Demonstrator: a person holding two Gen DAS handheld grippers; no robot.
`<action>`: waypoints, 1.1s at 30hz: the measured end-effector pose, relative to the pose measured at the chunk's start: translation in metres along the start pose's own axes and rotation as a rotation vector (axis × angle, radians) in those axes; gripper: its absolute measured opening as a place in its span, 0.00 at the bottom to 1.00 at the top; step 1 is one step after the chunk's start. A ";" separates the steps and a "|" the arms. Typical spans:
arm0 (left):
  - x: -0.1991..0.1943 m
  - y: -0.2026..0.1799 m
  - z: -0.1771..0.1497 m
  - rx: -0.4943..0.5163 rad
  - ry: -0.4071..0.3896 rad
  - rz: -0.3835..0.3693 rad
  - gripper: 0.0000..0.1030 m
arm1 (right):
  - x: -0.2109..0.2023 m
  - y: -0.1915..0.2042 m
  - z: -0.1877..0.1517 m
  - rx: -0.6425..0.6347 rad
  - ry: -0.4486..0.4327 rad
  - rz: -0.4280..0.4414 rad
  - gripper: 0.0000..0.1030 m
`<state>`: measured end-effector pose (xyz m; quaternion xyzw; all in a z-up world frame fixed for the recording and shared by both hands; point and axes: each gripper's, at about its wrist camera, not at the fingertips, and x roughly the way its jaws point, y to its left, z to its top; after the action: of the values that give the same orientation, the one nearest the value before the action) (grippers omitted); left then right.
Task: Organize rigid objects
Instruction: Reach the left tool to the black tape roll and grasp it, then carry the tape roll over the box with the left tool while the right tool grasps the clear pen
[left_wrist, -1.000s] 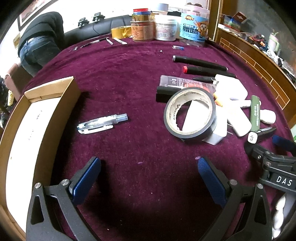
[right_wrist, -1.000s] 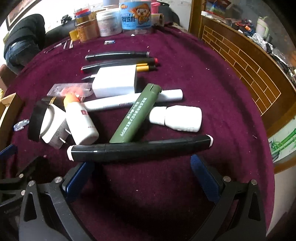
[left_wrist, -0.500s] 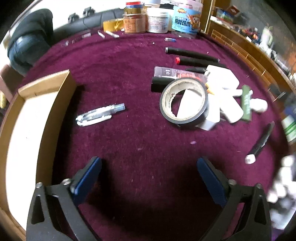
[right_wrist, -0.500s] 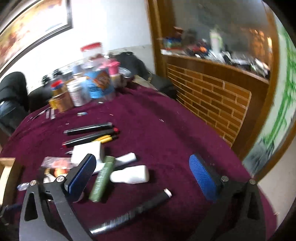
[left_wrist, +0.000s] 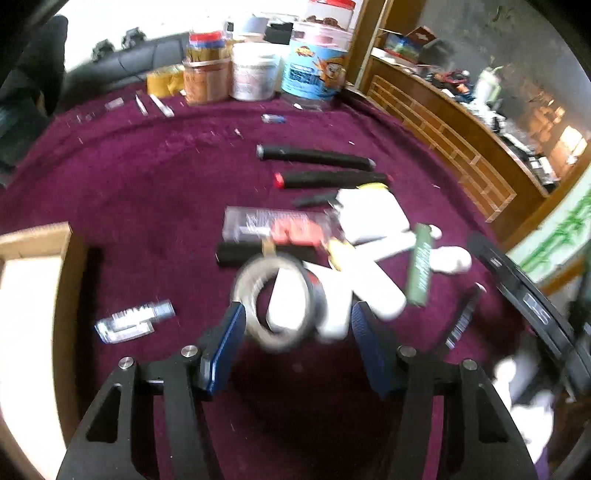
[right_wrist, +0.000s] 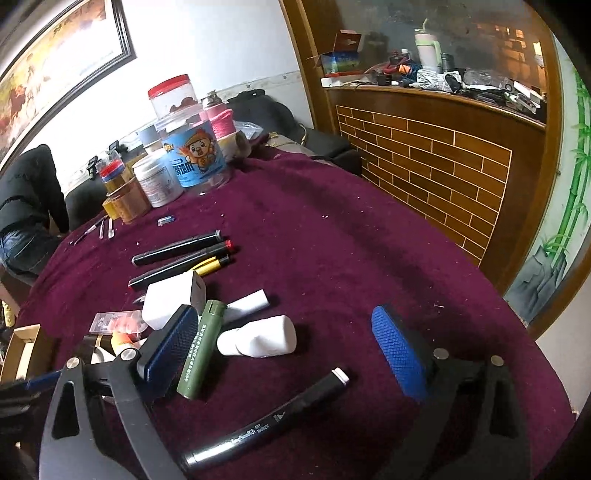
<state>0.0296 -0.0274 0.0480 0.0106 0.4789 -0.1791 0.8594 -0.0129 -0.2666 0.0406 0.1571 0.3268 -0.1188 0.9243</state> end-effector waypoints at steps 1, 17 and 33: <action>0.000 0.000 0.004 0.002 -0.023 0.014 0.53 | 0.000 0.001 0.000 -0.001 0.000 0.001 0.93; -0.014 0.015 0.005 0.020 -0.044 -0.073 0.52 | 0.004 0.003 -0.001 -0.007 0.024 0.004 0.93; -0.145 0.108 -0.060 -0.147 -0.213 -0.071 0.52 | -0.040 0.067 0.000 -0.195 -0.017 0.140 0.93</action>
<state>-0.0542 0.1282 0.1185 -0.0886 0.3967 -0.1739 0.8970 -0.0219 -0.2003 0.0805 0.0880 0.3171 -0.0230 0.9440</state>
